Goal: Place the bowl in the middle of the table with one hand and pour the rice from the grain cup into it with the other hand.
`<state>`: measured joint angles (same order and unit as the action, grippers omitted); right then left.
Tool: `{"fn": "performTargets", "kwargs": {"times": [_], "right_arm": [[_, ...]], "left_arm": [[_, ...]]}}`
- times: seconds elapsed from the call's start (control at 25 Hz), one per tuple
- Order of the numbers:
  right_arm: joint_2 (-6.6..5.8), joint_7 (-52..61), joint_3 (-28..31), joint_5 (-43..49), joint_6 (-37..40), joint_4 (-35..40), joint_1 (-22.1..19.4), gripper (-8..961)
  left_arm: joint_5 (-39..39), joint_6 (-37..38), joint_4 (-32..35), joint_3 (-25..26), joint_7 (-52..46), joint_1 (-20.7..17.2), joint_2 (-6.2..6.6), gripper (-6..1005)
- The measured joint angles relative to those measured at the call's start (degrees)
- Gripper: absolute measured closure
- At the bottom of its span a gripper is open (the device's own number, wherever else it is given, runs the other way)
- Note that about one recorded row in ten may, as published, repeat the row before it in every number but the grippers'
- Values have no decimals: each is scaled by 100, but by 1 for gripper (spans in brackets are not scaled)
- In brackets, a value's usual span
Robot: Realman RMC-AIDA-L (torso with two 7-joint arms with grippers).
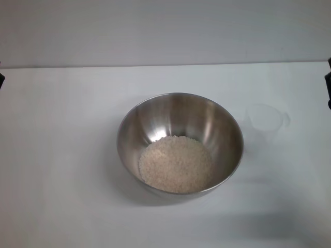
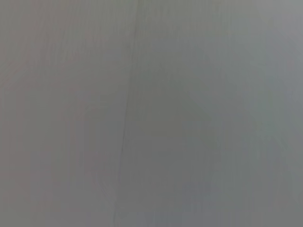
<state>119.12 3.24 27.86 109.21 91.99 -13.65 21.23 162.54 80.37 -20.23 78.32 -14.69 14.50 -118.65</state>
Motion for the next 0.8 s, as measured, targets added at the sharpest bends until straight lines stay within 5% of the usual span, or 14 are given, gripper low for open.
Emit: {"fn": "performTargets", "kwargs": {"times": [0.28,0.8], "right_arm": [[4,-15,87,-43,28,73,85,457],[23,16,448,-58,-19,82,115,427]], "left_arm": [[-13,8,-2,24,8,-19,-1,173],[-183,31,16,69,34,105,-1,173]]}}
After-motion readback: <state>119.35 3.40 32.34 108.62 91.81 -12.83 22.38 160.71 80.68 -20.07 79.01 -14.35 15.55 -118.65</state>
